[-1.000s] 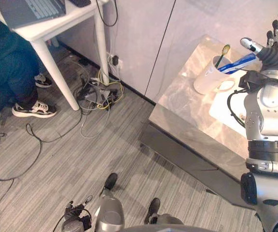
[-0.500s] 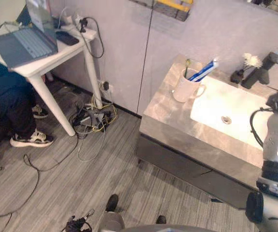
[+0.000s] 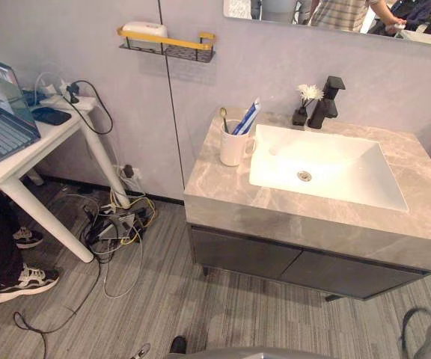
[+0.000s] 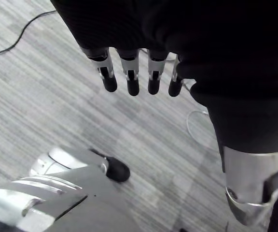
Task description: Organize washtable
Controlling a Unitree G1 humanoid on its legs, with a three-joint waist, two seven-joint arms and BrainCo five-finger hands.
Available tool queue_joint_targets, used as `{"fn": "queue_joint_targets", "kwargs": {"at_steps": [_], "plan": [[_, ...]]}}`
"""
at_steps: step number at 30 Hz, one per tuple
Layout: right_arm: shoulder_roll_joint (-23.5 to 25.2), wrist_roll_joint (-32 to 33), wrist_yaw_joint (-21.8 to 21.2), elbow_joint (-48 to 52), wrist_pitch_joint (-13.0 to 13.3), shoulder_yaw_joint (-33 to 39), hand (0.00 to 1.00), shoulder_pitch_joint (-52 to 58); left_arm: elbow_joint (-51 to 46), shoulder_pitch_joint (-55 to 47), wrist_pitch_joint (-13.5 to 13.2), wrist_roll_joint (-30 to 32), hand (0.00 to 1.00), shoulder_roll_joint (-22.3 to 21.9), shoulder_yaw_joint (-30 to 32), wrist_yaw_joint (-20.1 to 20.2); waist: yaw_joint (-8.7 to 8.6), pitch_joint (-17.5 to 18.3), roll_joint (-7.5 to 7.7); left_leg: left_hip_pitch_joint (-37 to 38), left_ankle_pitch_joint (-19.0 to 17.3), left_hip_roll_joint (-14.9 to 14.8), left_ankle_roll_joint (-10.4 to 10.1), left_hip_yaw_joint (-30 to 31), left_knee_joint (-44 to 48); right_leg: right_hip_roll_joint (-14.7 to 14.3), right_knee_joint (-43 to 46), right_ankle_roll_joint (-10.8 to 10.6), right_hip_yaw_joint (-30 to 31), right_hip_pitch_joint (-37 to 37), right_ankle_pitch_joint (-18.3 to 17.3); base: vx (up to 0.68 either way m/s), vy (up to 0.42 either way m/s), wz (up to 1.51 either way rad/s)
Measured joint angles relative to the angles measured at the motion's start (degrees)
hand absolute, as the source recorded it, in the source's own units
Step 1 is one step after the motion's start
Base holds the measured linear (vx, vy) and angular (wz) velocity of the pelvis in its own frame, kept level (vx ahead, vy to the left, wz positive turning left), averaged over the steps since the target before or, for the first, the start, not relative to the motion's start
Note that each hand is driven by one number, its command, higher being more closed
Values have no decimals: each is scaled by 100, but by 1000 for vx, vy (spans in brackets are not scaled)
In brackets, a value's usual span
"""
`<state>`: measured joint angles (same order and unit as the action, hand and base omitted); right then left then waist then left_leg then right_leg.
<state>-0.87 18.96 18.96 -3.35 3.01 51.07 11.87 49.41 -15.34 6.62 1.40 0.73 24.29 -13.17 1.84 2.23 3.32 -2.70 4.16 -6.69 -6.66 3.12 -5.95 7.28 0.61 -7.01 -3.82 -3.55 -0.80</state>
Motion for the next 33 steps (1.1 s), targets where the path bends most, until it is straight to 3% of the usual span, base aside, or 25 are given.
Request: {"fn": "queue_joint_targets", "kwargs": {"at_steps": [3,7,9,13,15,18,20,28,33], "plan": [[479,12,21,-504,-76,-349,0,555,-248,-50,-2,-155,0,-229,291,-48,15,-7,-6,116,-44,-8,20,-55,1,12,8,2,-8,147,-2,3,-2,-3],[587,10,-14,-1270,-231,-642,0,867,-556,-50,-57,-806,0,-469,452,-82,14,-20,-56,205,-67,-53,20,-350,2,32,14,7,-35,243,-17,-8,0,2],[590,17,-121,-1992,-254,-673,0,914,-866,-19,-94,-1510,0,-517,453,-17,5,-29,-69,216,-66,-81,18,-452,2,66,34,1,-175,274,-72,-17,-8,27],[591,43,-337,-3482,-362,-664,0,884,-1334,-9,-291,-2120,0,-518,405,84,21,-38,-80,265,-58,-74,11,-548,2,133,116,-8,-326,354,-186,29,-1,22],[591,224,-416,-4322,-512,-663,0,878,-1726,-103,-299,-2139,0,-491,183,110,32,-46,-99,310,-58,-63,10,-581,3,162,120,-29,-348,455,-217,31,4,7],[584,235,-502,-4691,-614,-834,0,857,-2467,-192,-344,-2188,0,-471,-252,140,15,-73,-106,305,-58,-53,10,-598,5,190,156,-76,-412,469,-267,46,-6,10],[546,234,-624,-4730,-611,-1167,0,835,-3367,-342,-515,-2375,0,-483,-820,222,-3,-91,-108,307,-58,-53,9,-609,38,203,208,-110,-450,480,-279,66,-17,7],[442,228,-798,-4692,-511,-2242,0,688,-5433,-503,-767,-2824,0,-482,-2082,518,13,-132,-117,335,-133,-60,-17,-610,60,206,176,-117,-503,581,-308,63,-22,3],[443,227,-829,-4820,-318,-2217,0,690,-6998,-326,-1241,-2925,0,-423,-2756,320,1,-171,-114,341,-122,-57,-32,-596,62,207,102,-122,-529,597,-309,58,-17,2]]}}
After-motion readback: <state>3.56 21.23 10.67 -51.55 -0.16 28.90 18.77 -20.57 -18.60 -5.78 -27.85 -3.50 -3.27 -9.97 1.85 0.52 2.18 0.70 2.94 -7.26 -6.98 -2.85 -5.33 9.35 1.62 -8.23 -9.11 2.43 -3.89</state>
